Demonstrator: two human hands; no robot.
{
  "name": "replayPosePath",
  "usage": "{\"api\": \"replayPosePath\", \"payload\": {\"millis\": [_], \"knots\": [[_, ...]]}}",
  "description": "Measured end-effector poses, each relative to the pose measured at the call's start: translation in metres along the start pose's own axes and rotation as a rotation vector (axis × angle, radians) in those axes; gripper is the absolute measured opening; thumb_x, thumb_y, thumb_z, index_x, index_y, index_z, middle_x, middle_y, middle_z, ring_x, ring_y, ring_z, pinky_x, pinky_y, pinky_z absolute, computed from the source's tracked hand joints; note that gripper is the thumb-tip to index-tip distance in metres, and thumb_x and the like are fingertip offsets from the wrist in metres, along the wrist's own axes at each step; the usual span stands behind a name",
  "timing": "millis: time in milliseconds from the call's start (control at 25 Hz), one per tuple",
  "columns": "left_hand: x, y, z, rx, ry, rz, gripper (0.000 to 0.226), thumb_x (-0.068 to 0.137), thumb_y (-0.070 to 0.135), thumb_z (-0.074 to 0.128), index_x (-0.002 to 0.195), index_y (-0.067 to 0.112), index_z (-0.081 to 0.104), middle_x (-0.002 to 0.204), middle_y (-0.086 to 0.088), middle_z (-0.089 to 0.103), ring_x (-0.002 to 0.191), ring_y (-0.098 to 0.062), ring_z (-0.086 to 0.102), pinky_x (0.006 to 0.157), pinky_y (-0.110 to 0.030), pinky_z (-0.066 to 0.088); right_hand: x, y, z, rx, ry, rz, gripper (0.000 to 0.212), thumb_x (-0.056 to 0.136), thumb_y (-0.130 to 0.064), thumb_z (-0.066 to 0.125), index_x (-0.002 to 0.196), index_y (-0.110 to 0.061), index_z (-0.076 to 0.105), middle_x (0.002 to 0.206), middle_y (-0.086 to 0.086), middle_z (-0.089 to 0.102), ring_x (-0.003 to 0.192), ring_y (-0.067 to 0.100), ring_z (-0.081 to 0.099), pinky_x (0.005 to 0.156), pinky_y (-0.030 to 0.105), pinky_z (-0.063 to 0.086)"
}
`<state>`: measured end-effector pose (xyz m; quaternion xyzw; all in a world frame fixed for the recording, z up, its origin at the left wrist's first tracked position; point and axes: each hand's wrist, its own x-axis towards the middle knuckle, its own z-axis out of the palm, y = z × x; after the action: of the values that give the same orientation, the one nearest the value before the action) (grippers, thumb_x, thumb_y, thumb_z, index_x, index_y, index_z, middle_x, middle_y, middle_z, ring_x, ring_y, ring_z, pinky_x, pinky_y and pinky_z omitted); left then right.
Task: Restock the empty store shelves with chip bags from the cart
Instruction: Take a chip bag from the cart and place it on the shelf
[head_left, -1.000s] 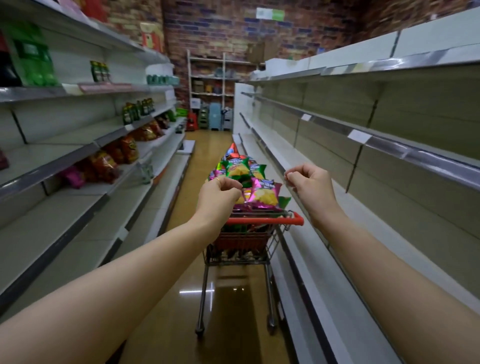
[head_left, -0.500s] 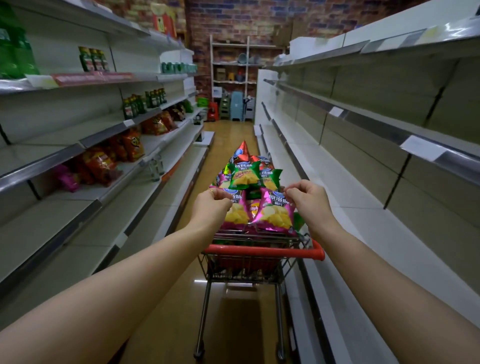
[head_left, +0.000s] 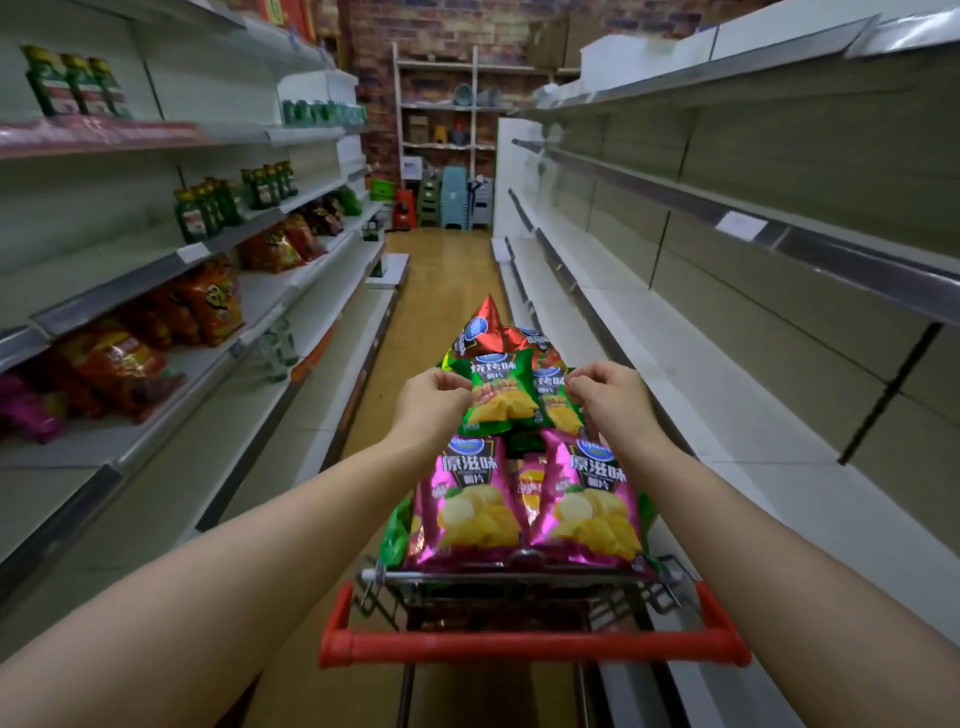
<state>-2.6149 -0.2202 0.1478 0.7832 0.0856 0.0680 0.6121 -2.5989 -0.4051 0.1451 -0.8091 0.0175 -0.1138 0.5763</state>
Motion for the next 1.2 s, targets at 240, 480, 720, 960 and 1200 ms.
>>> {"api": "replayPosePath", "payload": {"millis": [240,480,720,960,1200], "knots": [[0.095,-0.019,0.011,0.068,-0.042,-0.073,0.019,0.084,0.003,0.057,0.073,0.018,0.059,0.073,-0.004,0.059,0.076,-0.024,0.053,0.080,-0.039,0.050,0.100,0.026,0.048,-0.092,0.027,0.069,0.022,0.084,-0.013,0.057,0.062,-0.010,0.059,0.059,-0.001,0.051,0.060,0.016,0.044,0.063,0.028,0.033],[0.145,-0.039,0.043,0.062,-0.022,-0.173,0.019,0.083,0.006,0.057,0.072,0.022,0.059,0.077,-0.002,0.060,0.083,-0.026,0.057,0.081,-0.039,0.049,0.182,0.053,0.083,-0.247,-0.056,0.050,0.028,0.090,-0.020,0.057,0.091,0.006,0.065,0.079,0.013,0.058,0.076,0.020,0.050,0.065,0.028,0.034],[0.177,-0.046,0.075,0.027,0.005,-0.253,0.023,0.088,0.001,0.052,0.072,0.018,0.055,0.071,0.000,0.054,0.064,-0.012,0.050,0.061,-0.027,0.044,0.263,0.081,0.123,-0.416,-0.209,0.126,0.061,0.080,-0.048,0.065,0.122,-0.005,0.052,0.115,0.008,0.061,0.104,0.029,0.058,0.078,0.032,0.045],[0.200,-0.056,0.081,0.049,0.037,-0.252,0.020,0.086,0.004,0.056,0.075,0.021,0.056,0.079,0.000,0.059,0.075,-0.017,0.054,0.079,-0.037,0.050,0.310,0.087,0.166,-0.512,-0.250,0.251,0.111,0.070,-0.055,0.072,0.144,0.003,0.013,0.140,0.017,0.043,0.128,0.034,0.043,0.104,0.044,0.036],[0.205,-0.066,0.069,0.048,0.050,-0.258,0.014,0.080,0.009,0.059,0.073,0.022,0.058,0.088,-0.007,0.065,0.088,-0.026,0.061,0.090,-0.048,0.050,0.328,0.102,0.187,-0.676,-0.232,0.262,0.105,0.072,-0.054,0.071,0.143,0.003,0.019,0.139,0.017,0.045,0.127,0.035,0.045,0.112,0.050,0.022]]}}
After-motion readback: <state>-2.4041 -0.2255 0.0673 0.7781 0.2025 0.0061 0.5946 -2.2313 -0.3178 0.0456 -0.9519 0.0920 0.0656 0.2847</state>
